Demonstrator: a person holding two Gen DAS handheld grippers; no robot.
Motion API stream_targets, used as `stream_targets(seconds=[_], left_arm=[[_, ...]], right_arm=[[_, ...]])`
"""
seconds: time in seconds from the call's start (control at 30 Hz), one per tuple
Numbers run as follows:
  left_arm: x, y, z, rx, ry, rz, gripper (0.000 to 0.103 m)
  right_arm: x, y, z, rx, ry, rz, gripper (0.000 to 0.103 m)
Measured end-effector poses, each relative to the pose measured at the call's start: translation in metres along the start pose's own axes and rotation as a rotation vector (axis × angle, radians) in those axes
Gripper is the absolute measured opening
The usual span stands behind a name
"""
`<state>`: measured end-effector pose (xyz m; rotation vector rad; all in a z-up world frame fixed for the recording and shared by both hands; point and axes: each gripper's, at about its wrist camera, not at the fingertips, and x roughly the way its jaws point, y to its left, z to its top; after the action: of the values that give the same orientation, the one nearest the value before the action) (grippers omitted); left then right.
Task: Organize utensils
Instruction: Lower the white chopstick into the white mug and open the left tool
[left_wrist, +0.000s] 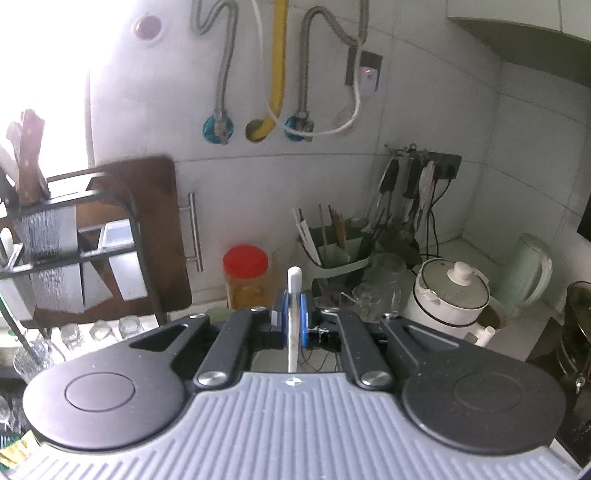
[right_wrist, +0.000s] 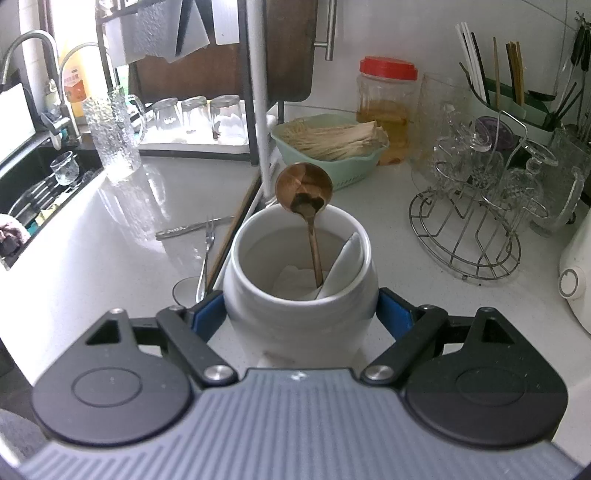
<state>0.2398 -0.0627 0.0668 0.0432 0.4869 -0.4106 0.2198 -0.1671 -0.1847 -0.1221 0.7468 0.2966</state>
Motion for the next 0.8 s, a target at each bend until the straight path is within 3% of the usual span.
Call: stream_targets(seconds=[0.37, 0.8], left_arm=[[0.026, -0.016, -0.028, 0.027, 0.071, -0.004, 0.007], [0.069, -0.016, -0.064, 0.005, 0.285, 0.001, 0.007]], right_arm=[[-0.001, -0.002, -0.002, -0.011, -0.014, 0.016, 0.089], [-0.002, -0.002, -0.003, -0.019, -0.021, 0.026, 0.089]])
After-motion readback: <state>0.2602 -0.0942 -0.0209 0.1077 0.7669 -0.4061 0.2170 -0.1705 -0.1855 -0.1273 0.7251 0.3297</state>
